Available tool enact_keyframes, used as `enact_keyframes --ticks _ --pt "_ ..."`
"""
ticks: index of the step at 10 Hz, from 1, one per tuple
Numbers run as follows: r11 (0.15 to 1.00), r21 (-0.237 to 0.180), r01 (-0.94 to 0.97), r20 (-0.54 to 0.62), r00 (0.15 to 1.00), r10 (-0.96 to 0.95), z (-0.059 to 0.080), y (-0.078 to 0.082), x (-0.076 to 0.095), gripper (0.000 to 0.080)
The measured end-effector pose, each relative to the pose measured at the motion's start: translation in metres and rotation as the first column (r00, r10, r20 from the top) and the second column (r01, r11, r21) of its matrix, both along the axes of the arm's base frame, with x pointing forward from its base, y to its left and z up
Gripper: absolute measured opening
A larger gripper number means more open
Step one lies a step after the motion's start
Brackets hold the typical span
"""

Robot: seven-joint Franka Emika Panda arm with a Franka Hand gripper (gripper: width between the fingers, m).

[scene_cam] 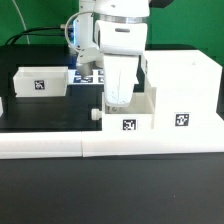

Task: Assemble drawer

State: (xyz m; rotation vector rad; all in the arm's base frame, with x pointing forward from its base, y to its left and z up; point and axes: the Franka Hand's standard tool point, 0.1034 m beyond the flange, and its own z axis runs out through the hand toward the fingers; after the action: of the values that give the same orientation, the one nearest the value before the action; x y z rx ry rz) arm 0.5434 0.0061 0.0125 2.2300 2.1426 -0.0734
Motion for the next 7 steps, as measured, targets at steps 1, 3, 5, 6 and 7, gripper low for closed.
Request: enact_keyframes --ticks 1,3,5,6,7 --pt "1.000 -0.003 -0.016 -0.003 1.000 0.016 0.0006 0.0036 0.0007 0.0042" --pt "1.000 -0.002 -0.026 0.001 1.000 0.026 0.0009 0.0082 0.0014 0.0042" --pt "1.000 -0.002 -0.022 -0.001 1.000 0.022 0.0002 0.0070 0.0003 0.0042" --pt "1.000 -0.002 -0.022 -0.001 1.000 0.022 0.0000 0.0068 0.0001 0.0042" --pt "1.000 -0.002 -0.022 -0.001 1.000 0.022 -0.0001 0.0066 0.0000 0.0042"
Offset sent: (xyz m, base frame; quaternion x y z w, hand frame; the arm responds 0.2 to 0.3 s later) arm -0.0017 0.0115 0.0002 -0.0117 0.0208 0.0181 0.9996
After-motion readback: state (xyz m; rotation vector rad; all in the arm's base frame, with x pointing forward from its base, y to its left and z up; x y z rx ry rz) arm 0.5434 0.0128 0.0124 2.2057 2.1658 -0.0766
